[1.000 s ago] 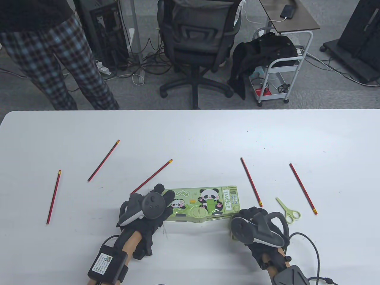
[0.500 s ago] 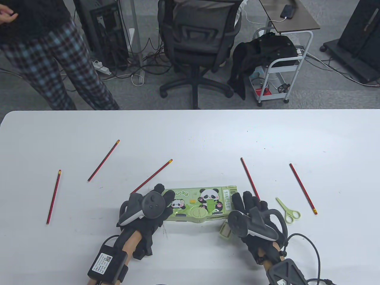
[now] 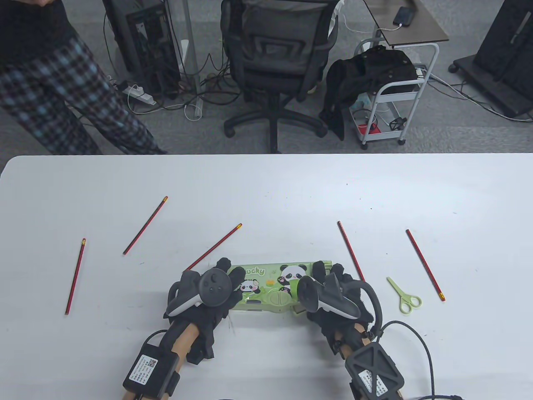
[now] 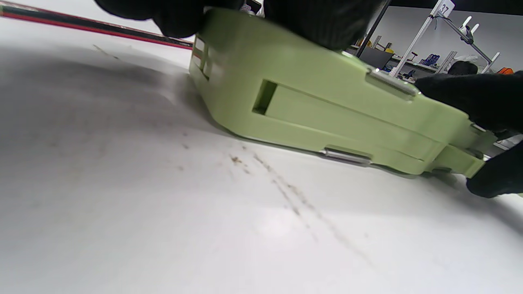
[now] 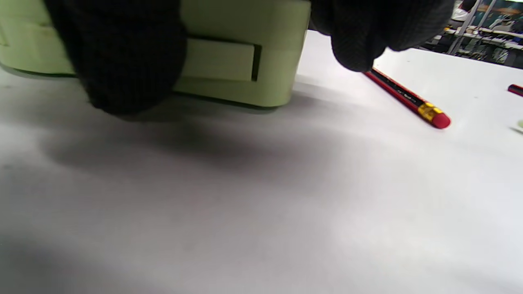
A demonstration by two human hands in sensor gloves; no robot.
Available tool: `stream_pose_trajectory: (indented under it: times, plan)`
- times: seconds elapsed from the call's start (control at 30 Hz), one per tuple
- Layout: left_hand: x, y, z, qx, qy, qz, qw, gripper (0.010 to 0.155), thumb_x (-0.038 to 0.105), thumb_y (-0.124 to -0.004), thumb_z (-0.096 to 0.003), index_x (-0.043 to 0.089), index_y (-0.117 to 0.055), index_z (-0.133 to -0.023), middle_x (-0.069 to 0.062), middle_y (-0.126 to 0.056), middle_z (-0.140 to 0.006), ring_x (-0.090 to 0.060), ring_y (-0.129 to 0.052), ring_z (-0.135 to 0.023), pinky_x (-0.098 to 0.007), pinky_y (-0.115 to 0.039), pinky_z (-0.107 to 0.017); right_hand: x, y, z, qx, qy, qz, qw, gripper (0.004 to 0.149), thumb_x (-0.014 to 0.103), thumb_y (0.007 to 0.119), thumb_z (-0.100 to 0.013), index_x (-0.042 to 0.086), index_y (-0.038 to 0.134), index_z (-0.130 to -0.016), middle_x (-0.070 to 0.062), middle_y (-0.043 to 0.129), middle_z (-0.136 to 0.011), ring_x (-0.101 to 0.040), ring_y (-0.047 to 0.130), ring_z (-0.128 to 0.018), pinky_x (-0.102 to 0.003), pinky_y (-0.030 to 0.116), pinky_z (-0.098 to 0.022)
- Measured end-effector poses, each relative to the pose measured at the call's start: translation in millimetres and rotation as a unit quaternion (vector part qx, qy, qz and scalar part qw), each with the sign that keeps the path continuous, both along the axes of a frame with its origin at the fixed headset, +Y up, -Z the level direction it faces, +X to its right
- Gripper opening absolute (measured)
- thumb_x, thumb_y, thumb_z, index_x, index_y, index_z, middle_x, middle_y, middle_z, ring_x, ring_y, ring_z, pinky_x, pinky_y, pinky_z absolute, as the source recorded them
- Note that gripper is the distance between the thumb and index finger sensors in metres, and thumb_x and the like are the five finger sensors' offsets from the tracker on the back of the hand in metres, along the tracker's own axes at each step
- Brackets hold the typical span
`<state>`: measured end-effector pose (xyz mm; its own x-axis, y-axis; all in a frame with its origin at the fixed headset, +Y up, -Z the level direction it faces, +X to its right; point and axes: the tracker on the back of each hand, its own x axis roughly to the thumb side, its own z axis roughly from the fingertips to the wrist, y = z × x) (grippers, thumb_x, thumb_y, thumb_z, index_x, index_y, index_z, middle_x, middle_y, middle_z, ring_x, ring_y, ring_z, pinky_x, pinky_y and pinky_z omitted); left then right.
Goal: Organize multifunction pencil case
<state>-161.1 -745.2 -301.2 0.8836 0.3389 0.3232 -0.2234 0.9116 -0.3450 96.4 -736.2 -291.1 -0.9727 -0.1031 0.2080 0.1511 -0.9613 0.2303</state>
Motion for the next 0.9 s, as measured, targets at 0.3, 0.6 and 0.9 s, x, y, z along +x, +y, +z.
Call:
stream_pose_trajectory:
  times: [0.3,0.6,0.9]
  plan:
    - [0.0,-0.2,-0.6,-0.001,0.002,0.002,1.0,0.061,0.035,-0.066,-0.0562,0.023,-0.046,-0.113,-0.023,-0.032,-0.123,-0.052,-0.054,-0.109,-0.067,-0.051,-0.074,-4.9,-0.4,0.4,0.05,-0.027,-0.004,0.998,0.109,0.057,0.085,-0.038,-0.001,0.034,-0.114,-0.049,0.053,-0.101,-0.06,0.08,-0.086,-0.067,0.073,-0.063]
    - [-0.8,-1.0,-2.9,-0.011,0.008,0.016,1.0,0.061,0.033,-0.065,-0.0569,0.023,-0.045,-0.113,-0.022,-0.028,-0.123,-0.053,-0.052,-0.109,-0.067,-0.051,-0.074,-4.8,0.6,0.1,0.069,-0.052,-0.025,0.996,0.106,0.057,0.089,-0.036,0.002,0.041,-0.113,-0.047,0.061,-0.099,-0.057,0.086,-0.082,-0.066,0.077,-0.061]
    - [0.6,-2.8,-6.5,-0.025,0.014,0.036,0.999,0.061,0.03,-0.062,-0.0588,0.019,-0.041,-0.115,-0.026,-0.022,-0.122,-0.057,-0.047,-0.109,-0.068,-0.049,-0.074,2.6,2.3,-4.0,0.103,-0.07,-0.063,0.99,0.102,0.059,0.091,-0.033,0.008,0.051,-0.112,-0.042,0.07,-0.097,-0.046,0.093,-0.074,-0.058,0.082,-0.057]
